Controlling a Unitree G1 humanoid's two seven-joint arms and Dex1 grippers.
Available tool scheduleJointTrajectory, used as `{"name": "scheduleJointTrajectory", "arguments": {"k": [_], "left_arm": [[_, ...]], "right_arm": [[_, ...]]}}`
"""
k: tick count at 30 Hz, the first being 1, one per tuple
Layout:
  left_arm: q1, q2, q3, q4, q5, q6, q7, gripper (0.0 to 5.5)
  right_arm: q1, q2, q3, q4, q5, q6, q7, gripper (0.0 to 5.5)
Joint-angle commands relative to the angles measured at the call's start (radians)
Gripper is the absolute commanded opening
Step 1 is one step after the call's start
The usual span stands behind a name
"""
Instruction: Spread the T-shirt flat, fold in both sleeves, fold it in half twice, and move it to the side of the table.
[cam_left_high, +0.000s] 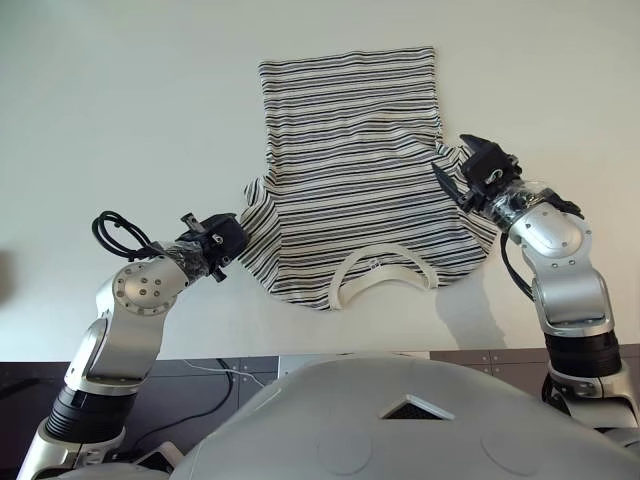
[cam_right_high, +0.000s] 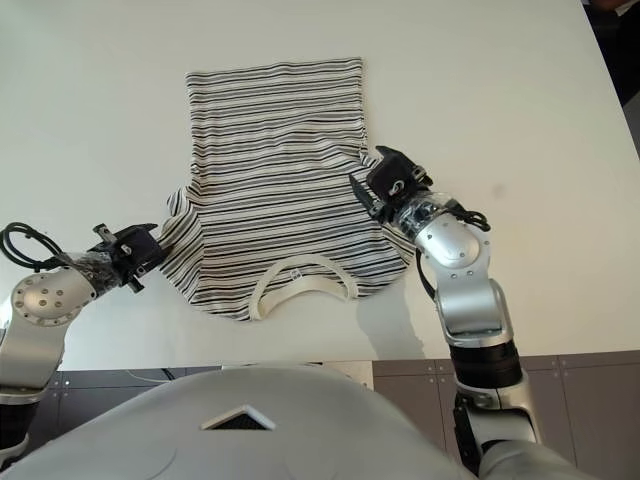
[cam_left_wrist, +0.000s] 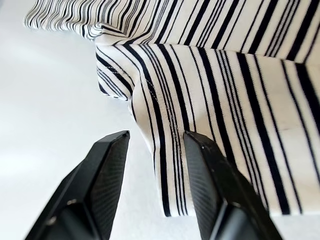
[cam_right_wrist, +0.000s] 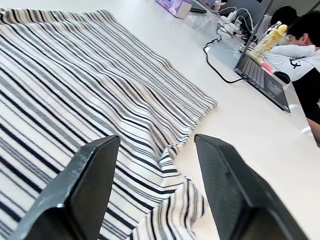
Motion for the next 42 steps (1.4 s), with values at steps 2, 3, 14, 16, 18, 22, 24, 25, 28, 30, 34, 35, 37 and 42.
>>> {"name": "scheduleJointTrajectory", "arguments": {"k": [2,3,14,16,18,22,24,25,28,30,34,35,37,42], "left_arm": [[0.010,-0.036,0.083,-0.110,-0.140,0.079,-0.058,2.00],[-0.013,-0.037,0.100,-0.124,-0.161,0.096,-0.064,2.00],[0.116,0.019,-0.108,0.039,-0.055,-0.027,-0.031,2.00],[0.158,0.030,-0.101,0.079,-0.033,-0.075,-0.012,2.00],[0.171,0.021,-0.087,0.075,-0.050,-0.094,-0.010,2.00],[0.162,0.020,-0.049,0.089,-0.069,-0.119,-0.012,2.00],[0.160,0.027,-0.023,0.097,-0.082,-0.136,-0.024,2.00],[0.157,0.028,-0.016,0.097,-0.087,-0.143,-0.031,2.00],[0.142,0.029,-0.006,0.102,-0.089,-0.158,-0.034,2.00],[0.122,0.003,0.006,0.072,-0.114,-0.155,-0.027,2.00],[0.060,-0.016,0.048,-0.015,-0.176,-0.112,-0.036,2.00],[0.041,-0.013,0.066,-0.043,-0.199,-0.089,-0.046,2.00],[-0.027,-0.020,0.113,-0.102,-0.260,-0.027,-0.055,2.00],[-0.190,0.049,0.176,0.047,-0.174,-0.044,0.009,2.00]], "right_arm": [[0.001,-0.110,-0.035,0.152,-0.027,-0.040,0.036,2.74],[0.030,-0.133,-0.017,0.177,-0.034,-0.055,0.060,2.74],[0.259,-0.244,0.062,0.102,-0.077,-0.076,0.133,2.74],[0.279,-0.247,0.051,0.081,-0.082,-0.059,0.125,2.74],[0.283,-0.251,0.046,0.087,-0.099,-0.046,0.113,2.74],[0.251,-0.242,0.037,0.120,-0.118,-0.031,0.081,2.74],[0.242,-0.240,0.032,0.129,-0.116,-0.029,0.073,2.74],[0.245,-0.239,0.030,0.125,-0.111,-0.027,0.074,2.74],[0.250,-0.225,0.020,0.105,-0.101,-0.016,0.064,2.74],[0.222,-0.199,-0.009,0.073,-0.067,-0.016,0.054,2.74],[0.164,-0.140,-0.116,-0.103,0.085,0.086,0.074,2.74],[0.138,-0.131,-0.142,-0.150,0.125,0.130,0.080,2.74],[0.053,-0.104,-0.185,-0.224,0.192,0.212,0.070,2.74],[-0.036,0.011,-0.096,-0.284,0.172,0.270,-0.058,2.74]]}}
